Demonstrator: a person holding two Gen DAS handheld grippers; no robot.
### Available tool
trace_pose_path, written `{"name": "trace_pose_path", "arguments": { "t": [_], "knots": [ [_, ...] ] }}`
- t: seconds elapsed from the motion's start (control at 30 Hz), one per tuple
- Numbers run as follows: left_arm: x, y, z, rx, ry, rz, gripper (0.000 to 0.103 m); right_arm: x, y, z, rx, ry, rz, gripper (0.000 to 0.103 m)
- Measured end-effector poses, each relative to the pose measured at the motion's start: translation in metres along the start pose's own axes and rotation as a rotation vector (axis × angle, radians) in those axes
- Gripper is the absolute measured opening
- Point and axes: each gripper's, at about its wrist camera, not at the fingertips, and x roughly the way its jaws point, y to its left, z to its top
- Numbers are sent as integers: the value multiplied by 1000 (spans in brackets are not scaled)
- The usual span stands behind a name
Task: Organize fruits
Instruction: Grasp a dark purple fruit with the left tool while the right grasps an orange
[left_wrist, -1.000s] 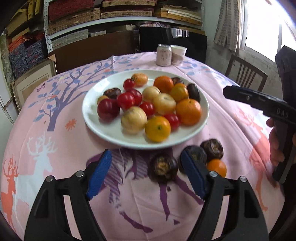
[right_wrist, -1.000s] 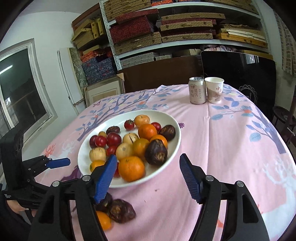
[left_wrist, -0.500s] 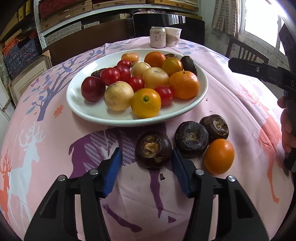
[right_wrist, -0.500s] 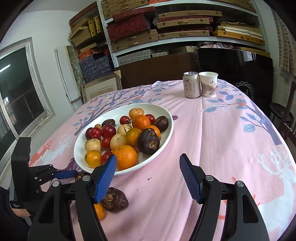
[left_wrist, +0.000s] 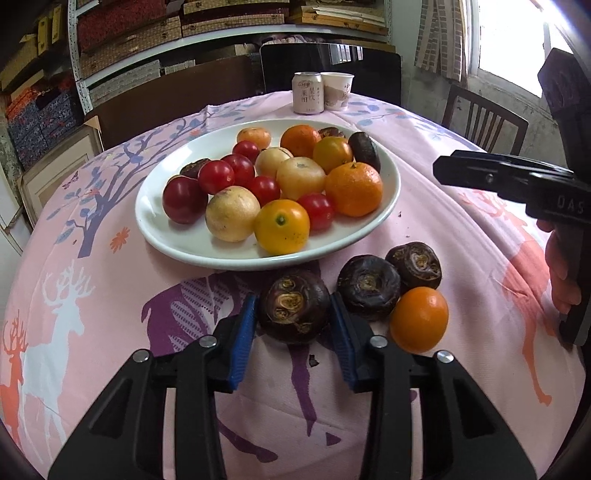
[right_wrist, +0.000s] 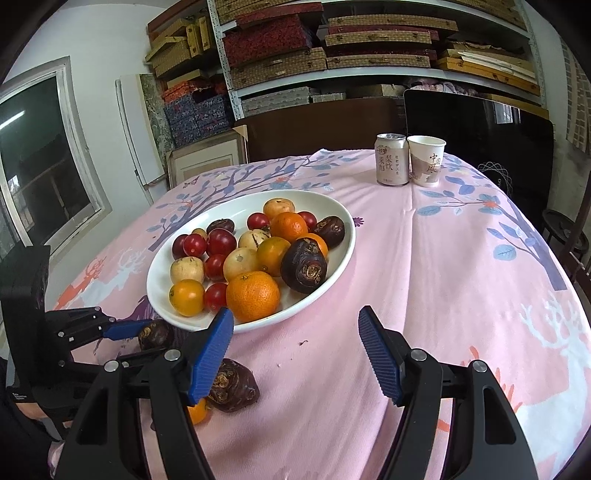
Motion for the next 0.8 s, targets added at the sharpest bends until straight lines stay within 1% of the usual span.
{"name": "trace_pose_path", "arguments": {
  "t": [0.13,0.2,0.23,0.27,0.33,0.4,0.43,0.5,0.67,0.7,0.73,0.77,0.8],
  "knots": [
    [-3,5,1,-23,-5,13,38,-3,9,-6,-33,21,35,71],
    [-3,7,1,-31,-2,23,39,-4,18,-11,-29,52,89,71],
    [-3,8,1,-35,-1,23,39,-4,26,-14,-38,75,131,71],
    [-3,9,1,-39,0,24,39,-3,36,-18,-67,92,150,70],
    [-3,12,1,-48,2,30,39,-2,61,-29,-173,115,119,65],
    [-4,14,0,-58,1,31,39,4,76,-38,-229,168,102,63],
    [-4,15,0,-62,2,30,39,7,80,-40,-224,201,113,63],
    [-3,15,-1,-64,7,32,39,10,80,-42,-191,226,127,63],
    [-4,14,-1,-59,4,39,39,12,87,-43,-189,224,94,63],
    [-4,15,-1,-62,4,40,39,11,86,-44,-183,226,101,60],
    [-4,16,-1,-64,4,41,39,12,86,-45,-170,237,130,58],
    [-4,16,-2,-67,5,41,39,13,86,-46,-159,249,159,58],
    [-3,16,-2,-68,7,42,39,13,86,-46,-162,251,162,58]
  ]
}}
